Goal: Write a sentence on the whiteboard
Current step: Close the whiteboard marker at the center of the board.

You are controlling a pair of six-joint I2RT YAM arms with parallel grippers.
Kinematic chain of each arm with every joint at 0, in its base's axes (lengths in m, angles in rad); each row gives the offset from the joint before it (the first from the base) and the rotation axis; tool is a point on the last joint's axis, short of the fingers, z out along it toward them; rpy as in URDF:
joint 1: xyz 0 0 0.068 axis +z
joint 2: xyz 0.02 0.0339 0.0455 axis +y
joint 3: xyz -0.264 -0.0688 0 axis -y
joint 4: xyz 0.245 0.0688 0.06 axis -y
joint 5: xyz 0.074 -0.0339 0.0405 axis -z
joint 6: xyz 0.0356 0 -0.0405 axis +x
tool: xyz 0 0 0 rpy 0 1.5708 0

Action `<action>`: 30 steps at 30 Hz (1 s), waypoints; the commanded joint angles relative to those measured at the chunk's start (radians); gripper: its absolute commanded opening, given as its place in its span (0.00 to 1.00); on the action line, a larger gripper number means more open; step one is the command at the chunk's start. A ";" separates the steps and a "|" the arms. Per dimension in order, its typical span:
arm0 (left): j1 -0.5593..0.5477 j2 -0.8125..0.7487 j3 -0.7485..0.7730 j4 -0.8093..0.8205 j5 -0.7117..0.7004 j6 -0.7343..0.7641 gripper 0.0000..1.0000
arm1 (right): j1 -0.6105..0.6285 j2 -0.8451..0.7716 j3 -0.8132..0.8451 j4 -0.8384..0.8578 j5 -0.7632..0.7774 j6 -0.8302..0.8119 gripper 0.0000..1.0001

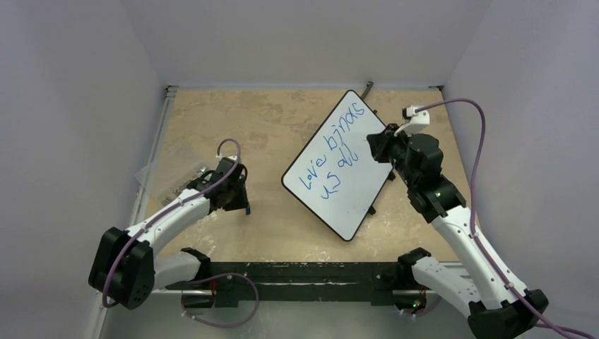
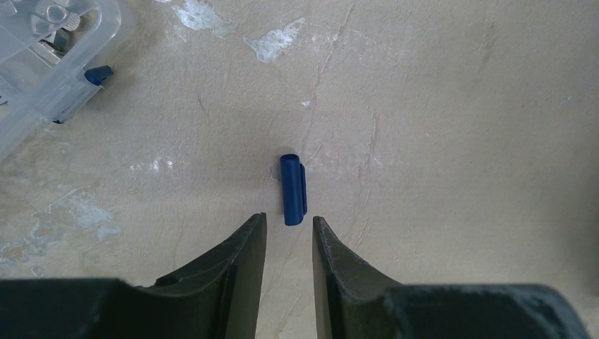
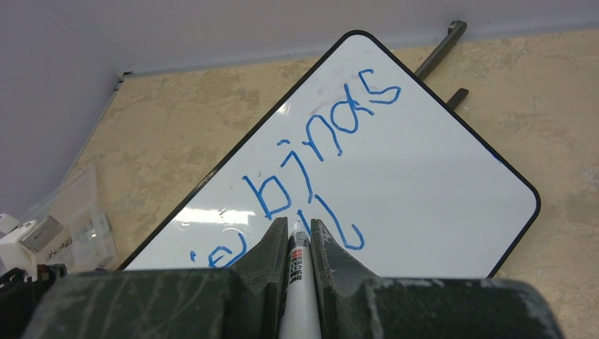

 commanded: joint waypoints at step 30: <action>-0.014 0.277 -0.042 0.212 0.012 -0.173 0.13 | 0.003 0.004 0.004 0.058 -0.017 0.003 0.00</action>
